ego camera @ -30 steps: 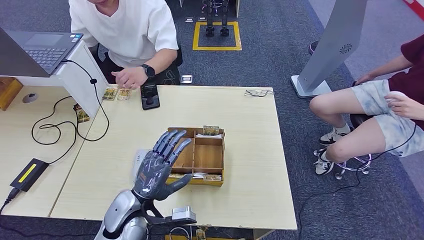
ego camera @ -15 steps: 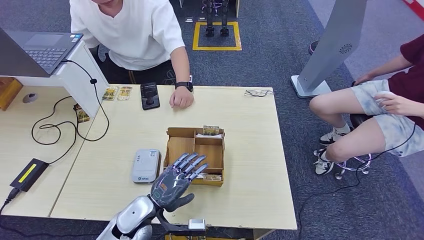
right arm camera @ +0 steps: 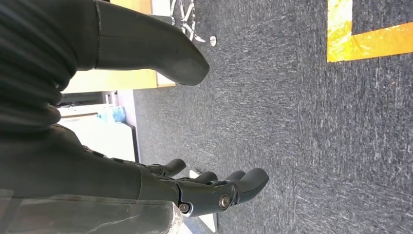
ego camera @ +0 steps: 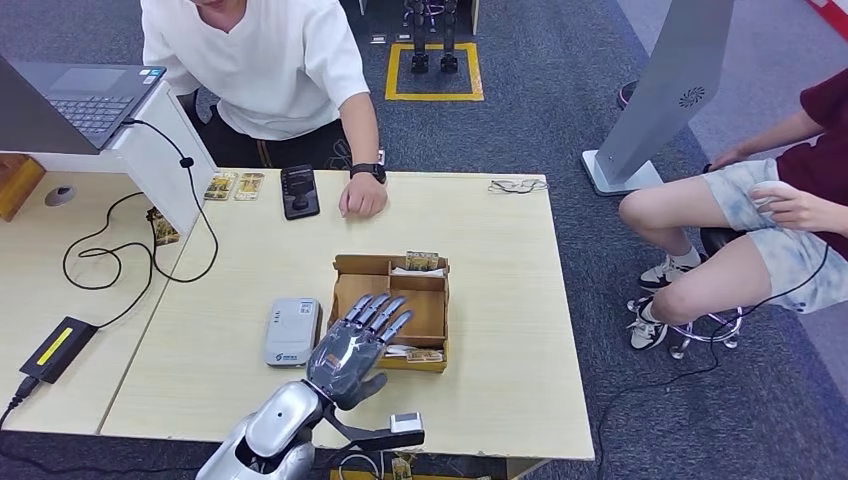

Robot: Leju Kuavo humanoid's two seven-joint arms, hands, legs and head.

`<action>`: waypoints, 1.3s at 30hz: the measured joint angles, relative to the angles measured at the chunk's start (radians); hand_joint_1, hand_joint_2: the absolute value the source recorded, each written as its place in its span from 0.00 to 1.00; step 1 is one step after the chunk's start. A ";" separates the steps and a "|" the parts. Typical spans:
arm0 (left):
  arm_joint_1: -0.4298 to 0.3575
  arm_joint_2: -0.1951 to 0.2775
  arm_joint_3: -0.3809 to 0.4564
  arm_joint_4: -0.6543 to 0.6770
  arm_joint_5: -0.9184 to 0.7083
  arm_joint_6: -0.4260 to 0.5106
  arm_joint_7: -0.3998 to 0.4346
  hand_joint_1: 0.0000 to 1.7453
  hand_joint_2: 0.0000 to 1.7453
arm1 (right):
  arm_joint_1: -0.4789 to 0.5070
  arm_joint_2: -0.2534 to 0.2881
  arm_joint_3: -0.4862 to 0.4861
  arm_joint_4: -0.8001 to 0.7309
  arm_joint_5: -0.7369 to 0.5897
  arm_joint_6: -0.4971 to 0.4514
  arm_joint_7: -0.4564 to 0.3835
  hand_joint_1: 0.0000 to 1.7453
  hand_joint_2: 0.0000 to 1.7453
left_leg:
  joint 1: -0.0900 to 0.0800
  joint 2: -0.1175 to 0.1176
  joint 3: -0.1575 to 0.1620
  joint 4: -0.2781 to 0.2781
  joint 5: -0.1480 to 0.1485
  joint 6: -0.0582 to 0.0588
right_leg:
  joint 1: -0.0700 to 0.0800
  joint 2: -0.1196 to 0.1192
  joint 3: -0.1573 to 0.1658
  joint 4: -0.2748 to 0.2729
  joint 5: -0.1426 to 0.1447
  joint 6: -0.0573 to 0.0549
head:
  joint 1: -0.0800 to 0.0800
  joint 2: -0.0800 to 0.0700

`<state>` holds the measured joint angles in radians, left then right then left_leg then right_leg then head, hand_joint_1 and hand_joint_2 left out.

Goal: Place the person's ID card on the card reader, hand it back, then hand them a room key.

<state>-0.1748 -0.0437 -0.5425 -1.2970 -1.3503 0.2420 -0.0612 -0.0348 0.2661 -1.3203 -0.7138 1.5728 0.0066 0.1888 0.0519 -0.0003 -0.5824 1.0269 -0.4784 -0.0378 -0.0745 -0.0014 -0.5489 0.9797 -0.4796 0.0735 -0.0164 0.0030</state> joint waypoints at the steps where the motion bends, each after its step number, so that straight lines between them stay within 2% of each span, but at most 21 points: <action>1: 0.000 -0.005 0.000 -0.006 -0.001 0.001 0.003 0.00 1.00 | 0.000 0.002 0.000 -0.004 0.000 0.002 0.000 0.00 1.00 | 0.000 0.000 0.000 0.000 0.000 0.000 | 0.000 0.000 0.000 0.000 0.000 0.000 | 0.000 0.000; 16: 0.050 -0.084 0.092 -0.112 -0.070 -0.002 0.042 0.00 1.00 | 0.001 0.034 0.000 -0.046 0.000 0.010 0.009 0.00 1.00 | 0.000 0.000 0.000 0.000 0.000 0.000 | 0.000 0.000 0.000 0.000 0.000 0.000 | 0.000 0.000; 25: 0.049 -0.082 0.115 -0.116 -0.136 0.002 0.068 0.00 1.00 | 0.001 0.043 0.000 -0.057 0.000 0.011 0.009 0.00 1.00 | 0.000 0.000 0.000 0.000 0.000 0.000 | 0.000 0.000 0.000 0.000 0.000 0.000 | 0.000 0.000; 35: 0.016 -0.058 0.114 -0.067 -0.171 -0.004 0.176 0.01 1.00 | 0.001 0.045 0.006 -0.059 0.000 0.009 0.001 0.00 1.00 | 0.000 0.000 0.000 0.000 0.000 0.000 | 0.000 0.000 0.000 0.000 0.000 0.000 | 0.000 0.000; 36: 0.015 -0.055 0.114 -0.062 -0.171 -0.003 0.176 0.13 1.00 | 0.002 0.045 0.006 -0.059 0.000 0.009 0.000 0.00 1.00 | 0.000 0.000 0.000 0.000 0.000 0.000 | 0.000 0.000 0.000 0.000 0.000 0.000 | 0.000 0.000; 39: 0.013 -0.049 0.114 -0.042 -0.171 -0.004 0.164 0.86 1.00 | 0.002 0.045 0.008 -0.060 0.000 0.008 0.002 0.00 1.00 | 0.000 0.000 0.000 0.000 0.000 0.000 | 0.000 0.000 0.000 0.000 0.000 0.000 | 0.000 0.000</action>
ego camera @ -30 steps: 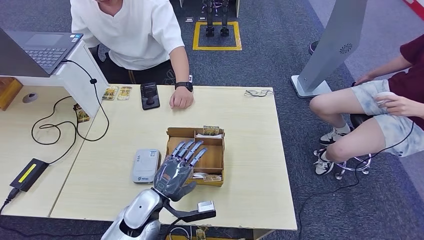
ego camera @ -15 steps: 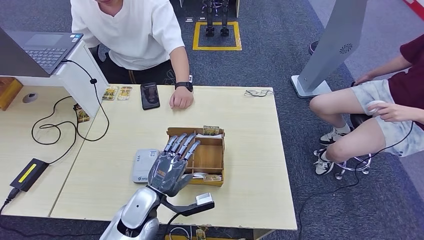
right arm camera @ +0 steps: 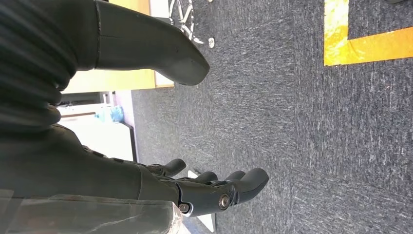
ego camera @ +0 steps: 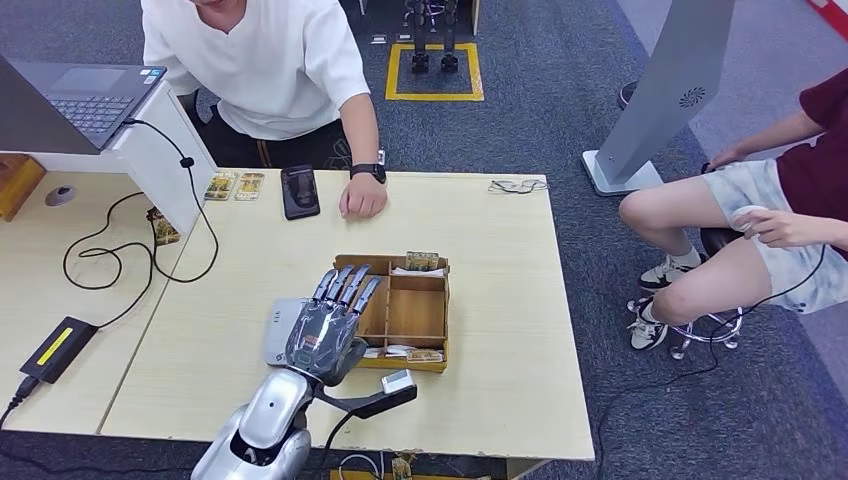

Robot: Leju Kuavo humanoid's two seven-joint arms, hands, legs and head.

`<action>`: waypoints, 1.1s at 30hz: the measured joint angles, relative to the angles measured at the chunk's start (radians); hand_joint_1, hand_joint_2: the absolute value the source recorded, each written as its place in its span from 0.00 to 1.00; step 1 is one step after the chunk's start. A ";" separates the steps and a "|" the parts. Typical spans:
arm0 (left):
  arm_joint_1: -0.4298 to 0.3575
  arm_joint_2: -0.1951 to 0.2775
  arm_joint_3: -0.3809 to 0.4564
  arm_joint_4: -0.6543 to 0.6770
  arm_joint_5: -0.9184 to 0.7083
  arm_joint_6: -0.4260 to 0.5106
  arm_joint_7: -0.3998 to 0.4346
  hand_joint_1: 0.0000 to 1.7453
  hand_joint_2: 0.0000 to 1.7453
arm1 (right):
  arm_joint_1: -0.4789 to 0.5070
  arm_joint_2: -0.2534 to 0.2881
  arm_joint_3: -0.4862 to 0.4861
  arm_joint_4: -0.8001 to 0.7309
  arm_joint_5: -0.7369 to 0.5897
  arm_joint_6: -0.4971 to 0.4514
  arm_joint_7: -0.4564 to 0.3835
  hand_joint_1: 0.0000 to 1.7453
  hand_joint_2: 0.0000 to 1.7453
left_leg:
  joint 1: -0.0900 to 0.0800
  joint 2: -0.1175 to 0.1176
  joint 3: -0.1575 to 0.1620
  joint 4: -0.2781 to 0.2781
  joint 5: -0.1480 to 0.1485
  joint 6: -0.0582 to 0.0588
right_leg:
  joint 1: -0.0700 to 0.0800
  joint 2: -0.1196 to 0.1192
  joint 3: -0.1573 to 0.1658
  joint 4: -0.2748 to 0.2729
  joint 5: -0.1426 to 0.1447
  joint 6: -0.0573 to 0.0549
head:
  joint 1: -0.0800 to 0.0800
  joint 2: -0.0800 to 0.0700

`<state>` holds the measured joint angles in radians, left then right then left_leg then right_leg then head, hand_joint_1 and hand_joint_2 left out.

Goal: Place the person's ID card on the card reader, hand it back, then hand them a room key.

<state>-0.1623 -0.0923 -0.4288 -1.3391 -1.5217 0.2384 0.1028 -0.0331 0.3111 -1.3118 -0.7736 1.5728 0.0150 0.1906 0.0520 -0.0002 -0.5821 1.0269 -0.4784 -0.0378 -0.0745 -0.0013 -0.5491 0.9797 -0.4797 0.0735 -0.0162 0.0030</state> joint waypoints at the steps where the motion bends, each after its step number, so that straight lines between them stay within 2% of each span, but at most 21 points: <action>1: -0.001 0.002 0.000 0.005 0.000 -0.004 -0.006 0.95 1.00 | 0.000 0.000 0.001 0.000 0.000 0.000 0.001 0.00 1.00 | 0.000 0.000 0.000 0.000 0.000 0.000 | 0.000 0.000 0.000 0.000 0.000 0.000 | 0.000 0.000; 4: -0.004 0.008 0.000 0.022 0.000 -0.027 -0.024 0.87 1.00 | 0.000 0.000 0.003 -0.001 0.000 0.001 0.001 0.00 1.00 | 0.000 0.000 0.000 0.000 0.000 0.000 | 0.000 0.000 0.000 0.000 0.000 0.000 | 0.000 0.000; 6: -0.006 0.012 -0.001 0.033 0.000 -0.041 -0.035 0.87 1.00 | 0.000 0.000 0.003 -0.001 0.000 0.001 0.000 0.00 1.00 | 0.000 0.000 0.000 0.000 0.000 0.000 | 0.000 0.000 0.000 0.000 0.000 0.000 | 0.000 0.000; 8: -0.008 0.015 -0.002 0.043 0.000 -0.047 -0.041 0.88 1.00 | 0.000 0.000 0.003 -0.001 0.000 0.001 -0.001 0.00 1.00 | 0.000 0.000 0.000 0.000 0.000 0.000 | 0.000 0.000 0.000 0.000 0.000 0.000 | 0.000 0.000; 12: -0.011 0.019 -0.005 0.057 0.000 -0.050 -0.044 1.00 1.00 | 0.000 0.000 0.003 -0.001 0.000 0.001 -0.001 0.00 1.00 | 0.000 0.000 0.000 0.000 0.000 0.000 | 0.000 0.000 0.000 0.000 0.000 0.000 | 0.000 0.000; 24: -0.014 0.026 -0.006 0.068 0.000 -0.024 -0.084 1.00 1.00 | 0.001 0.000 0.006 -0.017 0.000 0.001 -0.004 0.00 1.00 | 0.000 0.000 0.000 0.000 0.000 0.000 | 0.000 0.000 0.000 0.000 0.000 0.000 | 0.000 0.000; 33: -0.001 0.024 -0.006 0.049 0.007 0.033 -0.115 1.00 1.00 | 0.003 0.000 0.012 -0.018 0.000 -0.002 -0.010 0.00 1.00 | 0.000 0.000 0.000 0.000 0.000 0.000 | 0.000 0.000 0.000 0.000 0.000 0.000 | 0.000 0.000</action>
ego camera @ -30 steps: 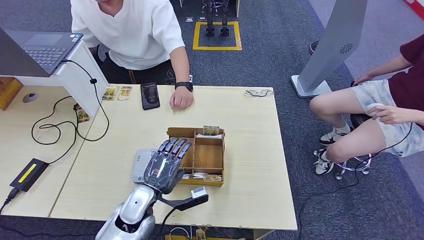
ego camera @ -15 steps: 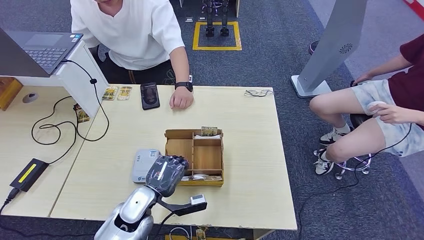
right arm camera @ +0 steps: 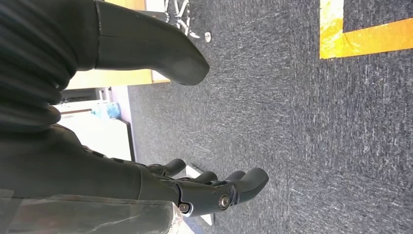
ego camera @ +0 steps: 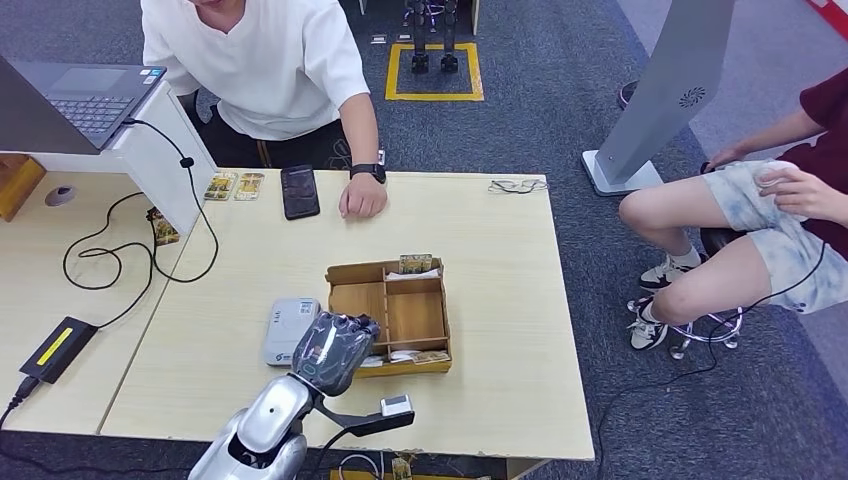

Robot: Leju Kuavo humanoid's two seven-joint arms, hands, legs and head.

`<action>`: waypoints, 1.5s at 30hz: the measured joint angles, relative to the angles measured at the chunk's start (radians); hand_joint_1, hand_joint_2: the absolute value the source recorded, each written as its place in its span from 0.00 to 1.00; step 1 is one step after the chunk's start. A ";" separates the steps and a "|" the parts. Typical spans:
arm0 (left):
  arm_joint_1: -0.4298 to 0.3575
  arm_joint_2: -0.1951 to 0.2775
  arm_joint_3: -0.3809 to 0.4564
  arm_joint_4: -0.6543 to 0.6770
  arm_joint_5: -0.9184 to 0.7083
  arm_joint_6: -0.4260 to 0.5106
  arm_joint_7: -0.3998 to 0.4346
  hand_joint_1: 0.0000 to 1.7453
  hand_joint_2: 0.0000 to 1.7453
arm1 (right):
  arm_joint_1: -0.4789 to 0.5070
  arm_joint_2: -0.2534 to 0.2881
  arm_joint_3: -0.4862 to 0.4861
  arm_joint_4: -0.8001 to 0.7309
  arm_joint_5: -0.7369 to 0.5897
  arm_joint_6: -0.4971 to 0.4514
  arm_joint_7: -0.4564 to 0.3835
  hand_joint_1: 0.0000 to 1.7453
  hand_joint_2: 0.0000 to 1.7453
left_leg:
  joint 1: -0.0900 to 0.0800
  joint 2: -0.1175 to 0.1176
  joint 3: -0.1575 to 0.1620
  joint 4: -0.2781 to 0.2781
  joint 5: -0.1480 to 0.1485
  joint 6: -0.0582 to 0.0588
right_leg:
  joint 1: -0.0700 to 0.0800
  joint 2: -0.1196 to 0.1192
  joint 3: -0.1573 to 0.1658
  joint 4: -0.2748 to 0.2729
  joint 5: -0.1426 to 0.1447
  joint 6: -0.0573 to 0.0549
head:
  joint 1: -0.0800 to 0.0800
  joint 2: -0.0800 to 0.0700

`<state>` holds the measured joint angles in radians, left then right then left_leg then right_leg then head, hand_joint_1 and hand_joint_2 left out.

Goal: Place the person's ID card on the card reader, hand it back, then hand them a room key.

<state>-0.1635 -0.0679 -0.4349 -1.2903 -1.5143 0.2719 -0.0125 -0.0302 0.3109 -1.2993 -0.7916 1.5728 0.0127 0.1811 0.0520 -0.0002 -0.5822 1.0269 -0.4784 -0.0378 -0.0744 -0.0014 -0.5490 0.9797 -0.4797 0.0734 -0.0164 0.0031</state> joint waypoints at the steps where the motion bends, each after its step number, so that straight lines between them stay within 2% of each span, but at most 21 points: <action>1: 0.001 0.000 0.000 -0.008 0.003 0.007 -0.007 1.00 1.00 | 0.001 0.000 0.001 0.000 0.000 0.000 0.000 0.00 1.00 | 0.000 0.000 0.000 0.000 0.000 0.000 | 0.000 0.000 0.000 0.000 0.000 0.000 | 0.000 0.000; 9: -0.002 -0.027 0.003 -0.137 0.088 0.029 -0.087 1.00 1.00 | 0.003 0.000 0.008 0.006 0.000 -0.010 -0.008 0.00 1.00 | 0.000 0.000 0.000 0.000 0.000 0.000 | 0.000 0.000 0.000 0.000 0.000 0.000 | 0.000 0.000; 23: -0.042 -0.046 0.005 -0.214 0.157 0.020 -0.103 1.00 1.00 | 0.003 -0.012 0.026 0.041 0.000 -0.021 -0.024 0.00 1.00 | 0.000 0.000 0.000 0.000 0.000 0.000 | 0.000 0.000 0.000 0.000 0.000 0.000 | 0.000 0.000; 29: -0.141 -0.092 0.027 -0.199 0.222 -0.046 -0.076 1.00 1.00 | 0.002 -0.037 0.054 0.084 0.000 -0.034 -0.041 0.00 1.00 | 0.000 0.000 0.000 0.000 0.001 0.000 | 0.000 0.000 0.000 0.000 0.001 0.000 | 0.000 0.000; 36: -0.269 -0.154 0.061 -0.101 0.227 -0.080 -0.011 1.00 1.00 | -0.003 -0.071 0.084 0.149 0.000 -0.058 -0.048 0.00 1.00 | 0.000 0.000 0.000 0.000 0.001 0.000 | 0.000 0.000 0.000 0.000 0.001 0.000 | 0.000 0.000; 45: -0.350 -0.196 0.094 0.004 0.186 -0.079 0.065 1.00 1.00 | -0.003 -0.088 0.106 0.184 0.000 -0.060 -0.033 0.00 1.00 | 0.000 0.000 0.000 0.000 0.001 0.000 | 0.000 0.000 0.000 0.000 0.001 0.000 | 0.000 0.000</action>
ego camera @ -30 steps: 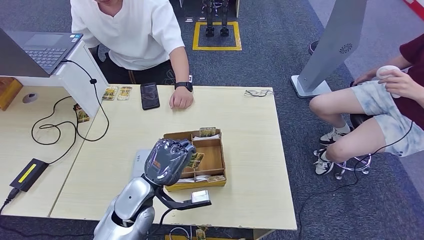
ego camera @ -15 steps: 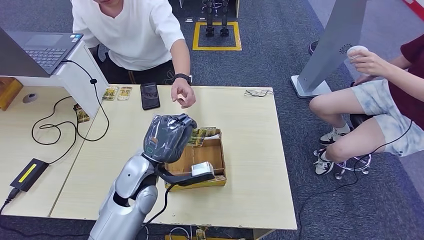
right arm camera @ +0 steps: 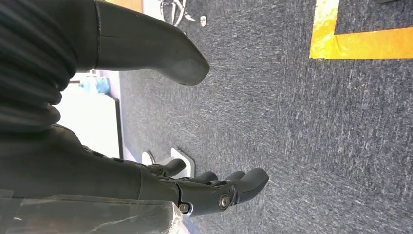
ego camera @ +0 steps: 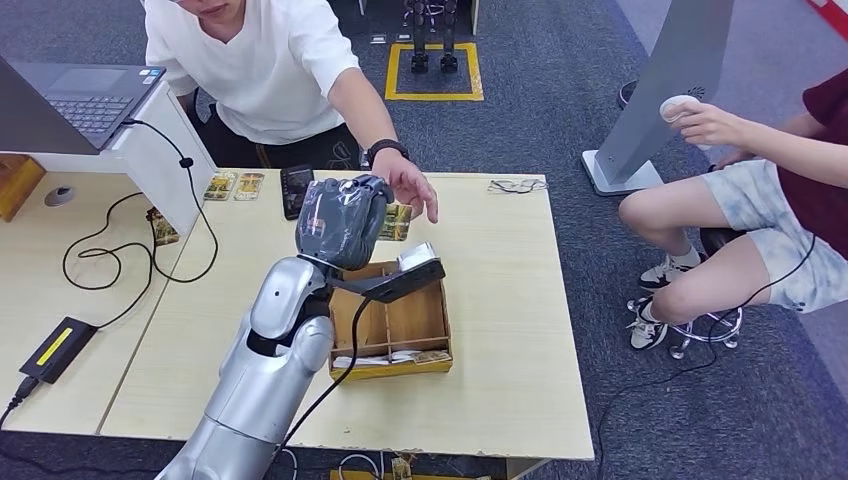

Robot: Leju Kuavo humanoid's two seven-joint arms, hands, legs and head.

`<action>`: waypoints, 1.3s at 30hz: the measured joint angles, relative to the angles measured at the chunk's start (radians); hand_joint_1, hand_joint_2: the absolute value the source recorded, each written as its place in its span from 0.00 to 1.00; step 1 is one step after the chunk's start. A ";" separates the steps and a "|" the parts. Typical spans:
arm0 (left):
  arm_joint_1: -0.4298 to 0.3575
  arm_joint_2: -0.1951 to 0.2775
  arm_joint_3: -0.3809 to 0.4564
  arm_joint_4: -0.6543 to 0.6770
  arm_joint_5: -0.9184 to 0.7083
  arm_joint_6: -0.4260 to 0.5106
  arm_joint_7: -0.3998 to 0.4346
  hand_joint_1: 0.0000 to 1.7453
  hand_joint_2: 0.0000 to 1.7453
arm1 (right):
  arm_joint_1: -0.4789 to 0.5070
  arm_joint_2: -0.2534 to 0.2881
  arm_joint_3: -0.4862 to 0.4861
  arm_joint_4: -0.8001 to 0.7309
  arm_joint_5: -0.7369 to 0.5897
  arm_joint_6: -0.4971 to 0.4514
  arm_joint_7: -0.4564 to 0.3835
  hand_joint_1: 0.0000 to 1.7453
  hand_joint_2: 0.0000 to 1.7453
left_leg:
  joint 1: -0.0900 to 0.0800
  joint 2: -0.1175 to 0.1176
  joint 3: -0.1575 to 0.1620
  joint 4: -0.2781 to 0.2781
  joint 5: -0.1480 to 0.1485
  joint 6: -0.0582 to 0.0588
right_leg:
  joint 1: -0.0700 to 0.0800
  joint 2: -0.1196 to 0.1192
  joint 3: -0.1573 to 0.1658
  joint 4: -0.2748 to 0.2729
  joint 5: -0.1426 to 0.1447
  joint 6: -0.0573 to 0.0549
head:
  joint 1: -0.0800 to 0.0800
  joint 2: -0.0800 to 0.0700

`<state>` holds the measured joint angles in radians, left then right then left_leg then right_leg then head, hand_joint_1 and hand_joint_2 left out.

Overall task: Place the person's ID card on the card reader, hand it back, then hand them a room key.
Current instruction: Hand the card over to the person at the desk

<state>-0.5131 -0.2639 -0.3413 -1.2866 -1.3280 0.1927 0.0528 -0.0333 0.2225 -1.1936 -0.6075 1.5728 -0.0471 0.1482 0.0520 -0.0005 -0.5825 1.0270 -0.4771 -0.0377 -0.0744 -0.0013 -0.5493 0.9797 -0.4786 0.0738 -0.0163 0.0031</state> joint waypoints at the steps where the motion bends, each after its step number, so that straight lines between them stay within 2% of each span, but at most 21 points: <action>1: -0.008 -0.003 0.004 0.013 -0.012 0.002 0.010 1.00 1.00 | 0.000 0.000 0.002 0.002 0.000 0.000 0.002 0.00 1.00 | 0.000 0.000 0.000 0.000 0.000 0.000 | 0.000 0.000 0.000 0.000 0.000 0.000 | 0.000 0.000; 9: -0.042 -0.014 0.037 0.099 -0.143 0.028 0.082 1.00 1.00 | 0.002 -0.001 0.019 0.006 0.000 0.009 0.015 0.00 1.00 | 0.000 0.000 0.000 0.000 0.000 0.000 | 0.000 0.000 0.000 0.000 0.000 0.000 | 0.000 0.000; 22: -0.047 -0.022 0.059 0.166 -0.166 0.048 0.088 1.00 1.00 | 0.008 0.001 0.030 0.002 0.000 0.024 0.023 0.00 1.00 | 0.000 0.000 0.000 0.000 0.000 0.000 | 0.000 0.000 0.000 0.000 0.000 0.000 | 0.000 0.000; 23: -0.047 -0.023 0.059 0.168 -0.166 0.048 0.088 0.80 1.00 | 0.008 0.001 0.030 0.002 0.000 0.024 0.023 0.00 1.00 | 0.000 0.000 0.000 0.000 0.000 0.000 | 0.000 0.000 0.000 0.000 0.000 0.000 | 0.000 0.000; 26: -0.047 -0.023 0.061 0.172 -0.167 0.048 0.087 0.05 1.00 | 0.009 0.001 0.030 0.002 0.000 0.024 0.023 0.00 1.00 | 0.000 0.000 0.000 0.000 0.000 0.000 | 0.000 0.000 0.000 0.000 0.000 0.000 | 0.000 0.000; 27: -0.047 -0.024 0.062 0.173 -0.167 0.049 0.085 0.00 1.00 | 0.009 0.001 0.031 0.002 0.000 0.024 0.023 0.00 1.00 | 0.000 0.000 0.000 0.000 0.000 0.000 | 0.000 0.000 0.000 0.000 0.000 0.000 | 0.000 0.000; 39: -0.009 -0.047 0.076 0.101 -0.090 0.068 0.005 0.00 1.00 | 0.016 0.016 0.030 -0.032 0.000 0.035 0.017 0.00 1.00 | 0.000 0.000 -0.001 0.000 0.000 0.000 | 0.000 0.000 0.000 0.000 0.000 0.000 | 0.000 0.000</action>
<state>-0.5217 -0.3112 -0.2657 -1.1853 -1.4180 0.2610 0.0577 -0.0176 0.2385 -1.1633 -0.6399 1.5728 -0.0123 0.1653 0.0520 -0.0006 -0.5831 1.0270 -0.4771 -0.0377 -0.0744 -0.0014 -0.5493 0.9798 -0.4786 0.0738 -0.0164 0.0031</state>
